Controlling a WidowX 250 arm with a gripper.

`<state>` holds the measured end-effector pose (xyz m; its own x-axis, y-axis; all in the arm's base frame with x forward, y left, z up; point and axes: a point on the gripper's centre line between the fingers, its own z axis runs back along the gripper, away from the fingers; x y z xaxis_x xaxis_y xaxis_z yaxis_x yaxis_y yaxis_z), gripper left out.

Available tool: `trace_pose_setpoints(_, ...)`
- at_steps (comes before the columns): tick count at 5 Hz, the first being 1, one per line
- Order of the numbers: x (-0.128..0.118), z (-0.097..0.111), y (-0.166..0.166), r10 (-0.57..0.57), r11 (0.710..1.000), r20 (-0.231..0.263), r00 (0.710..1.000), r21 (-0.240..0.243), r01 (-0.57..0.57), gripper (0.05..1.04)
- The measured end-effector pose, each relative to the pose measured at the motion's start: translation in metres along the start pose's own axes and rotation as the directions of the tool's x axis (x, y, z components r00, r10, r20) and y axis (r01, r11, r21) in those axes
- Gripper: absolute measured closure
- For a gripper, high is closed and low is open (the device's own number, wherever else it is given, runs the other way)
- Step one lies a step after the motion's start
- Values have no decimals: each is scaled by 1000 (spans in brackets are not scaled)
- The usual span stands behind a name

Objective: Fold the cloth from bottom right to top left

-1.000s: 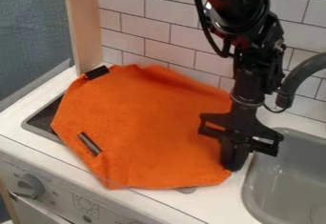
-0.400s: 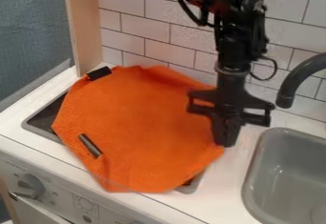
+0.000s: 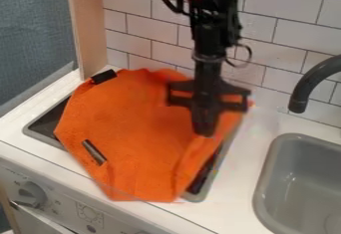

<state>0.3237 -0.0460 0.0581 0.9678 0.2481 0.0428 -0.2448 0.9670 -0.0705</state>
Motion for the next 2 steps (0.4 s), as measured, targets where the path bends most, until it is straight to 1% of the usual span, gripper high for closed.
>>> trace_pose_setpoints(1, 13, 9, 16, 43, 999, 20, 999, 2, -43, 1020)
trace_pose_setpoints(2, 34, 23, 34, 85, 996, 57, 995, -1, -86, 1020)
